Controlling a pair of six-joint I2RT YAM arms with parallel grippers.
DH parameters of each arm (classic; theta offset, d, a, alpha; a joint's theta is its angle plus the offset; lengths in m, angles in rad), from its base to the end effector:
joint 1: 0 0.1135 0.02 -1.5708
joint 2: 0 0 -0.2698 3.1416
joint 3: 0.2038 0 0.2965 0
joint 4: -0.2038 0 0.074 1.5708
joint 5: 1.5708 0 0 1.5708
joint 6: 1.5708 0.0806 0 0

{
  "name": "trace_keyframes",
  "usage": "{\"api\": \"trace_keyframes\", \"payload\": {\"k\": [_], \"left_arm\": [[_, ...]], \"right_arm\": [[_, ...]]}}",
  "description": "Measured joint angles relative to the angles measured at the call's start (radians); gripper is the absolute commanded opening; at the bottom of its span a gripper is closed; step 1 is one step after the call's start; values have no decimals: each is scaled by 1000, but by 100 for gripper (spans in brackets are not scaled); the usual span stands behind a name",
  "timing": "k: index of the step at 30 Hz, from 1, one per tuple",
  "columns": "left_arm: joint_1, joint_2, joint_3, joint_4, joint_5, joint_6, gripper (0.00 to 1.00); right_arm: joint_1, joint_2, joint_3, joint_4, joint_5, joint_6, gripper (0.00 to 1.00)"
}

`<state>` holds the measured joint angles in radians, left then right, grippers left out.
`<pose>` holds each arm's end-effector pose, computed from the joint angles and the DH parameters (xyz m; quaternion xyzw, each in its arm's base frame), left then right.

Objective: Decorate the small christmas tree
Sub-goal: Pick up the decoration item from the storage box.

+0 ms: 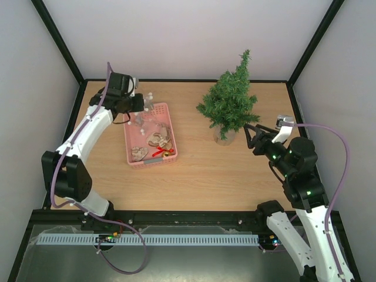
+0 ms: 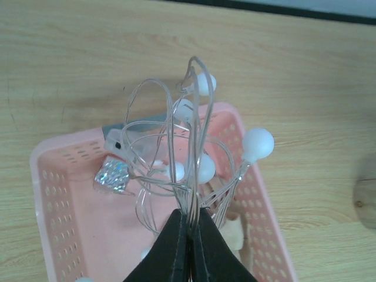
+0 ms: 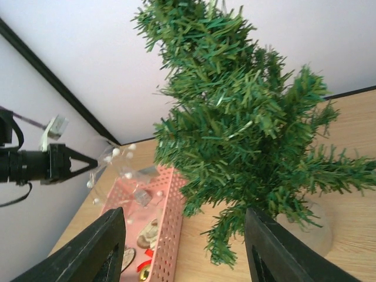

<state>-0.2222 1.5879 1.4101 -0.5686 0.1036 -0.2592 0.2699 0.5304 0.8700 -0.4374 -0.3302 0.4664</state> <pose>0.4217 -0.1038 0.2863 0.0038 0.9152 -0.1414 0.3772 0.1767 0.0760 0.3886 -0.0382 0.7381 0.3520 0.5744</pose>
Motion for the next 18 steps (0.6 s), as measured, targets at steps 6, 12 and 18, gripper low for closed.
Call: {"api": "trace_keyframes", "payload": {"k": [6, 12, 18], "left_arm": [[0, -55, 79, -39, 31, -16, 2], [0, -153, 146, -33, 151, -58, 2], [-74, -244, 145, 18, 319, -138, 2]], "right_arm": [[0, 0, 4, 3, -84, 2, 54], [0, 0, 4, 47, -166, 12, 56], [0, -25, -41, 148, -240, 32, 56]]}}
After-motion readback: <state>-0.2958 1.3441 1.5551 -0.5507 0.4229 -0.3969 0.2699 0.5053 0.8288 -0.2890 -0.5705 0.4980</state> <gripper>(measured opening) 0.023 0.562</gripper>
